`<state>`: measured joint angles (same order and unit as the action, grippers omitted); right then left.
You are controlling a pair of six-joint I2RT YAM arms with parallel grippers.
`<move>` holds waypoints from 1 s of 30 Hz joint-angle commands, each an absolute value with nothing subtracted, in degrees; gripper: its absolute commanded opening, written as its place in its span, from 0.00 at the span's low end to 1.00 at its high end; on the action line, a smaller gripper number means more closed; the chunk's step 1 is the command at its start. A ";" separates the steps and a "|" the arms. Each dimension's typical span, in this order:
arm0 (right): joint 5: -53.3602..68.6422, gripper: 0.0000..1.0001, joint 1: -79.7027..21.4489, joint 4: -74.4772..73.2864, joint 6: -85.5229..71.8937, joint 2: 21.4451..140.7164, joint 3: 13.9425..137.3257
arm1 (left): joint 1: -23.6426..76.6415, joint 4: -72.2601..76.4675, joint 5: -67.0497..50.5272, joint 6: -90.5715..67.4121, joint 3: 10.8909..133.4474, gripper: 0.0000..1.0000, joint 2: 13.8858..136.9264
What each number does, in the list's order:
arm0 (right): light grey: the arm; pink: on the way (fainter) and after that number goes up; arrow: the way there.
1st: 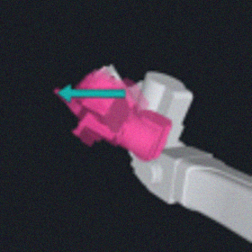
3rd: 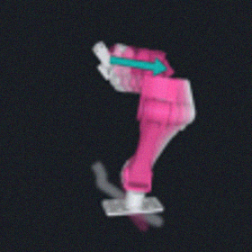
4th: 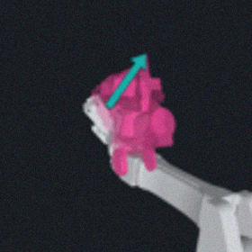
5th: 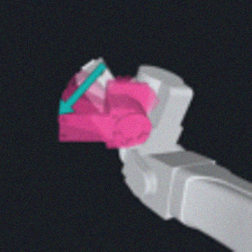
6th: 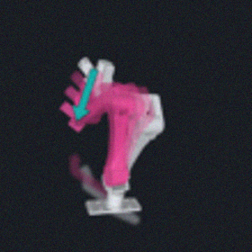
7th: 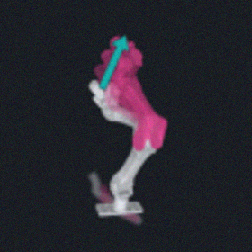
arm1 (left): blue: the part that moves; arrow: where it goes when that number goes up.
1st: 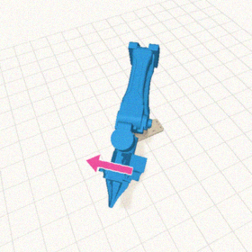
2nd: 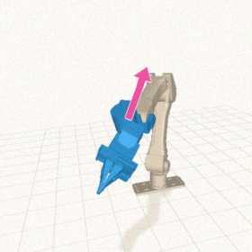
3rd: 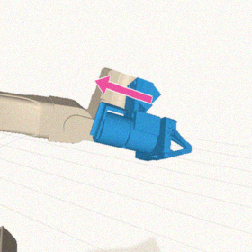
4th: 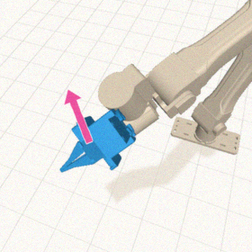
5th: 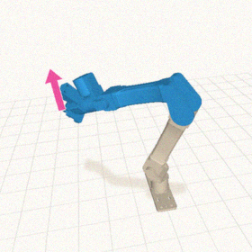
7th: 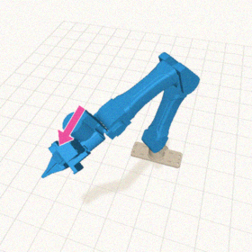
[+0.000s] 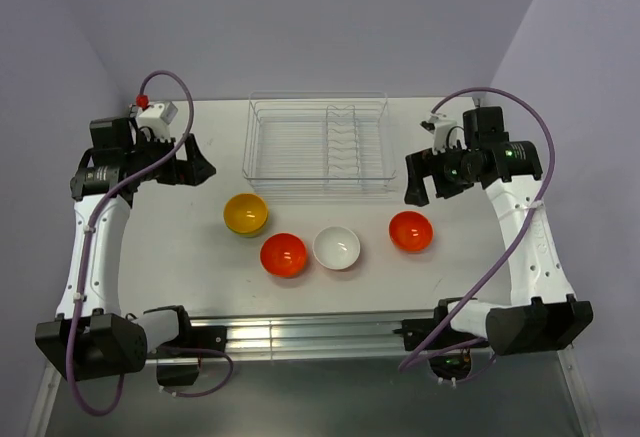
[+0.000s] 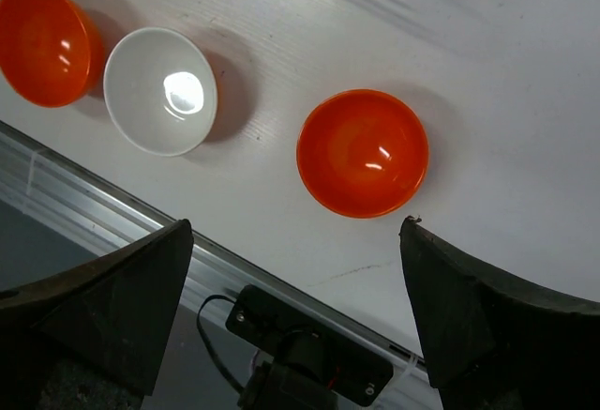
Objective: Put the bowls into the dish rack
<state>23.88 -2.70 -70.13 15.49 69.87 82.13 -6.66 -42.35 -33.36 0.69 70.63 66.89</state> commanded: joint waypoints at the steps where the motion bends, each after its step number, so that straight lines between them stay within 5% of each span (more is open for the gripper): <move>1: 24.35 0.98 -0.97 -71.98 18.45 70.66 81.22 | -6.68 -42.10 -34.01 3.16 71.46 1.00 66.36; 9: 21.63 0.84 10.10 -70.15 26.63 75.14 71.91 | -6.68 -44.74 -36.12 5.45 73.83 0.99 69.43; 30: 17.66 0.52 10.02 -46.76 19.69 90.17 58.98 | -6.68 -43.95 -38.94 4.75 73.83 0.98 71.63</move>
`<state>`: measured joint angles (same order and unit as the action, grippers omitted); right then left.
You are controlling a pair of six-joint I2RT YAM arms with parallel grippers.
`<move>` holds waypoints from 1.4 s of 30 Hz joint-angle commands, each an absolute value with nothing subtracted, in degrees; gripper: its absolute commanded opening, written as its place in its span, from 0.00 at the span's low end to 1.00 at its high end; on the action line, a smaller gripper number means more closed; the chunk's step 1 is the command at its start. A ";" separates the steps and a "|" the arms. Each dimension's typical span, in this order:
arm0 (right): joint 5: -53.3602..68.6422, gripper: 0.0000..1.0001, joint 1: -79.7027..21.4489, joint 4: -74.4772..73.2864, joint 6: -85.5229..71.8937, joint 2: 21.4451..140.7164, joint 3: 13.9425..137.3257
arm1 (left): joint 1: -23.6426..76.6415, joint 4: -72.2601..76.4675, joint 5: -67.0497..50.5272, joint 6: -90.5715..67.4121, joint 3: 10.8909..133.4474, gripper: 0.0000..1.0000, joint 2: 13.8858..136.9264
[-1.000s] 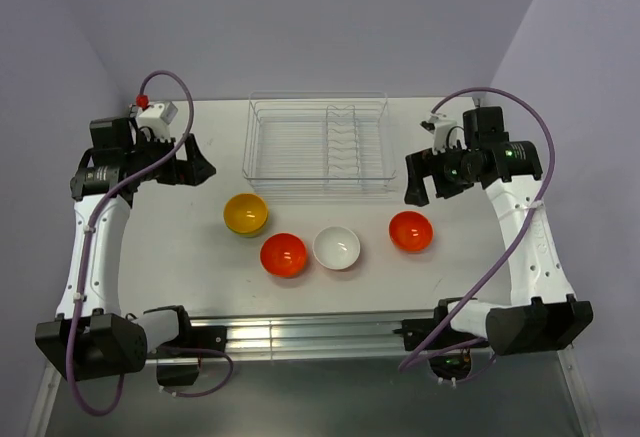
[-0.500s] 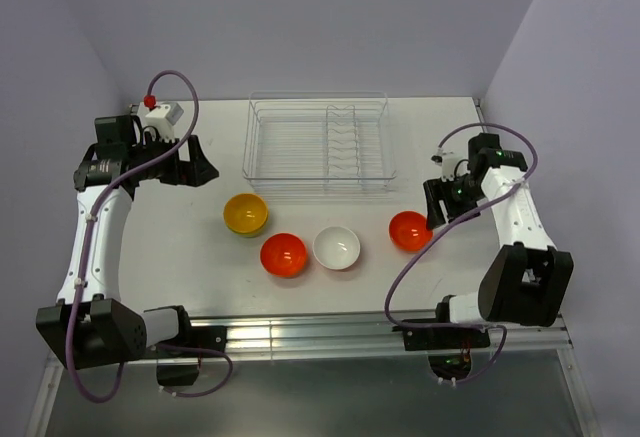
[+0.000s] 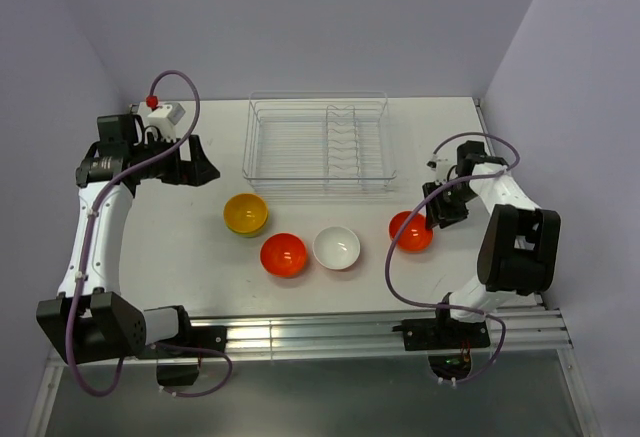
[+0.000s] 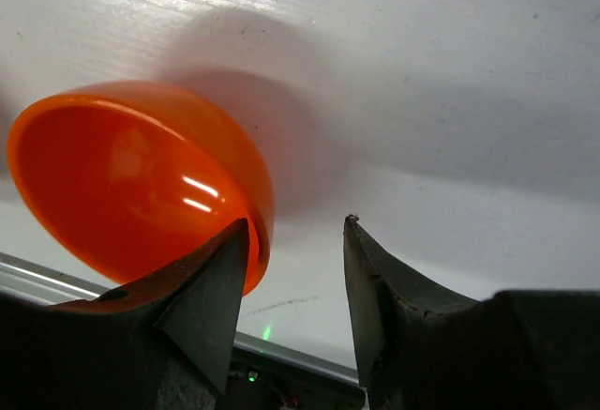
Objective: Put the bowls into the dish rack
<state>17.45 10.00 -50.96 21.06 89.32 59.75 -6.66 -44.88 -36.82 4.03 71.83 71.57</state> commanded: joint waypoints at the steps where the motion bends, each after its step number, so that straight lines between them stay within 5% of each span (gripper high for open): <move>1: 17.84 0.52 9.93 -46.41 19.51 90.35 58.45 | -6.59 -43.68 -38.85 4.66 73.83 0.98 71.72; 13: 17.58 0.39 8.09 -44.03 18.72 89.83 55.63 | -6.50 -42.54 -39.20 2.64 75.06 0.97 72.25; 18: 18.63 0.00 7.73 -45.17 18.98 89.21 55.99 | -5.80 -42.19 -37.88 2.11 76.46 0.96 71.54; 29: 27.33 0.00 5.72 -54.32 11.79 70.59 71.27 | -0.10 -35.52 -42.72 -9.03 83.58 0.92 69.00; 32: 22.60 0.00 -0.51 -51.69 4.68 67.77 73.03 | 8.57 -31.22 -32.82 -14.31 85.25 0.82 69.34; 42: 12.32 0.00 -10.62 -43.34 -8.16 73.03 79.36 | 29.61 -27.77 -11.00 -18.55 89.64 0.77 77.69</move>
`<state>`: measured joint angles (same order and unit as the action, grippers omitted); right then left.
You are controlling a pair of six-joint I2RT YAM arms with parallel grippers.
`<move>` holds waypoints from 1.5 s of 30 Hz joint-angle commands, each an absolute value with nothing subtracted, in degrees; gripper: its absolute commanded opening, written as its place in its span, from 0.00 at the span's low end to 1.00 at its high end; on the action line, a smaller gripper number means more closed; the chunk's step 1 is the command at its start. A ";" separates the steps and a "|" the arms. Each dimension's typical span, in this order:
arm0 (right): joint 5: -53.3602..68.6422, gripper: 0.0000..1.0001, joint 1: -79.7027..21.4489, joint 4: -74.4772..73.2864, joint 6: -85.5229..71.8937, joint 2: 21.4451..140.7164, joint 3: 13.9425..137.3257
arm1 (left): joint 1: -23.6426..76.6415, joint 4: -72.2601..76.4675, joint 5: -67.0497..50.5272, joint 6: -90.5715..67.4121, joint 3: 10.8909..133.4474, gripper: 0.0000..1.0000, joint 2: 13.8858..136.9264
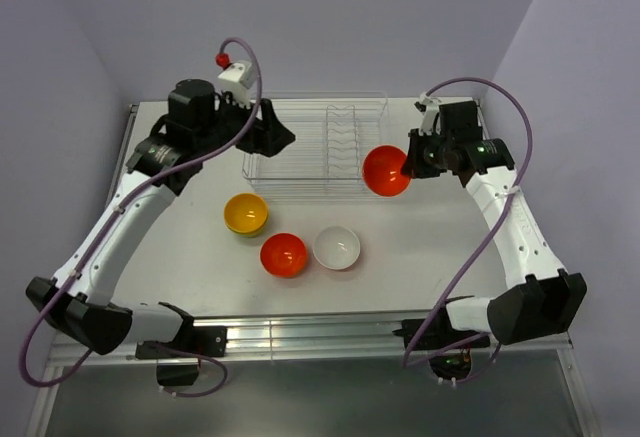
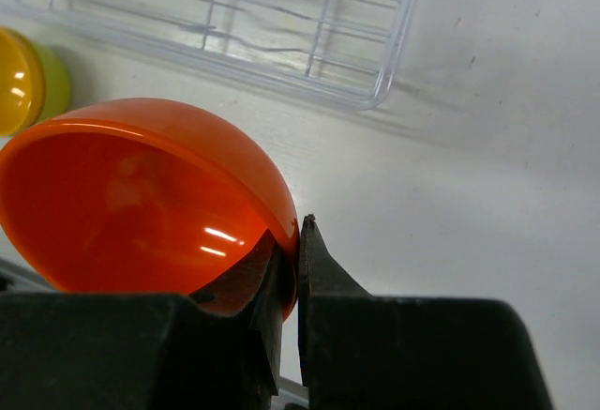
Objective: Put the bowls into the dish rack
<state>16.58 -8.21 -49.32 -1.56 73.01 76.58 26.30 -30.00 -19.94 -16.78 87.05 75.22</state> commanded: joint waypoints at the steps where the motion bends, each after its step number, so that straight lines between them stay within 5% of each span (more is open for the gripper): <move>1: 8.48 0.00 -13.51 -41.42 -9.04 73.56 79.45 | 30.49 -27.86 -9.86 -18.46 90.78 0.76 79.35; 23: -3.77 0.00 -28.21 -42.01 -17.05 87.36 93.51 | 39.99 -25.66 -0.26 -12.57 94.31 0.72 93.43; 26: -4.48 0.00 -29.44 -42.27 -17.14 88.24 94.48 | 39.90 -26.01 1.75 -12.48 93.43 0.67 94.30; 31: -6.76 0.00 -30.85 -42.80 -16.96 89.12 95.80 | 39.90 -27.59 2.55 -13.62 93.34 0.42 96.15; 36: -5.63 0.00 -31.55 -42.80 -16.96 89.47 96.50 | 39.90 -30.05 2.90 -14.24 95.18 0.28 98.52; 38: -5.10 0.09 -31.55 -43.06 -15.92 89.73 97.20 | 39.90 -30.76 2.55 -14.67 95.71 0.15 98.79; 39: -4.84 0.21 -31.64 -43.76 -15.47 90.17 97.73 | 39.82 -30.59 2.46 -14.94 95.71 0.00 98.44; 40: -4.49 0.45 -31.55 -44.12 -15.03 90.18 98.17 | 39.64 -30.32 1.85 -15.38 95.71 0.00 98.26; 45: 1.39 0.88 -30.33 -44.47 -11.34 87.99 99.14 | 35.44 -26.12 -6.84 -19.06 93.70 0.00 94.67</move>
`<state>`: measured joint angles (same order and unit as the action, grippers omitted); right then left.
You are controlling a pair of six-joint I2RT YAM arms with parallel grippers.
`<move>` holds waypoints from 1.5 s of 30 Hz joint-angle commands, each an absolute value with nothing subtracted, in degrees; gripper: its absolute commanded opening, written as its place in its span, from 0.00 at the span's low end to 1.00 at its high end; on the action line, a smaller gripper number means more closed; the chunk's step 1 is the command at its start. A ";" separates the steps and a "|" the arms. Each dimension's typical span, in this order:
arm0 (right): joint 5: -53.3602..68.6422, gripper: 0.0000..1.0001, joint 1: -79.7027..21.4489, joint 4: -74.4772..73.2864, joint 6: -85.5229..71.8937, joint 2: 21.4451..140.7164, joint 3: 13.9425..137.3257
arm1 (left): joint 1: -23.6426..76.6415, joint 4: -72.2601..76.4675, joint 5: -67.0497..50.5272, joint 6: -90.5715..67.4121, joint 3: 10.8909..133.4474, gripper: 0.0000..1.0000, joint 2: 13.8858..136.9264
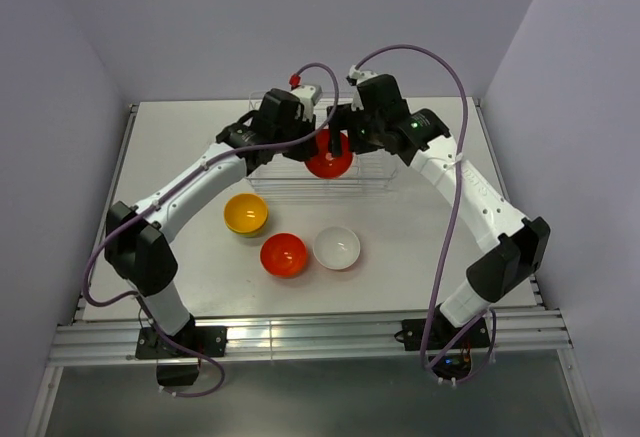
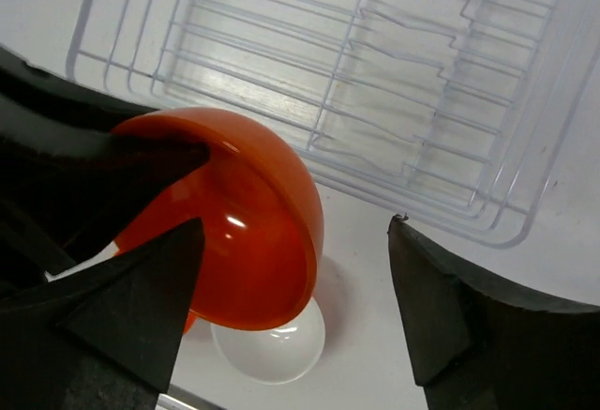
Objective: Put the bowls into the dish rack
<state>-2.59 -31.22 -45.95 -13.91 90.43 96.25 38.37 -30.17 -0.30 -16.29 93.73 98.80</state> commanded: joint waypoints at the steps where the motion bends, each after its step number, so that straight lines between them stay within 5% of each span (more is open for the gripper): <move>1: 4.80 0.92 -29.28 -44.39 -10.99 87.54 99.05 | 34.46 -25.32 -9.20 -19.51 93.34 0.00 94.22; 3: 9.73 1.00 -27.78 -44.12 -9.06 85.79 98.53 | 32.53 -23.13 -16.41 -20.56 92.47 0.00 93.08; 8: 34.64 1.00 -19.80 -42.80 -7.03 82.89 97.82 | 27.25 -17.59 -30.99 -23.11 89.14 0.00 91.58; 15: 50.34 1.00 -17.49 -34.14 -13.96 80.51 96.25 | 24.00 -4.77 -41.11 -28.91 84.21 0.00 87.37; 25: 53.44 1.00 -18.63 -17.06 -34.00 77.79 87.81 | 21.80 13.09 -47.73 -39.63 76.82 0.00 83.32; 45: 46.06 0.99 -24.17 -17.49 -37.09 80.07 88.42 | 21.80 16.96 -47.11 -44.74 73.83 0.00 82.18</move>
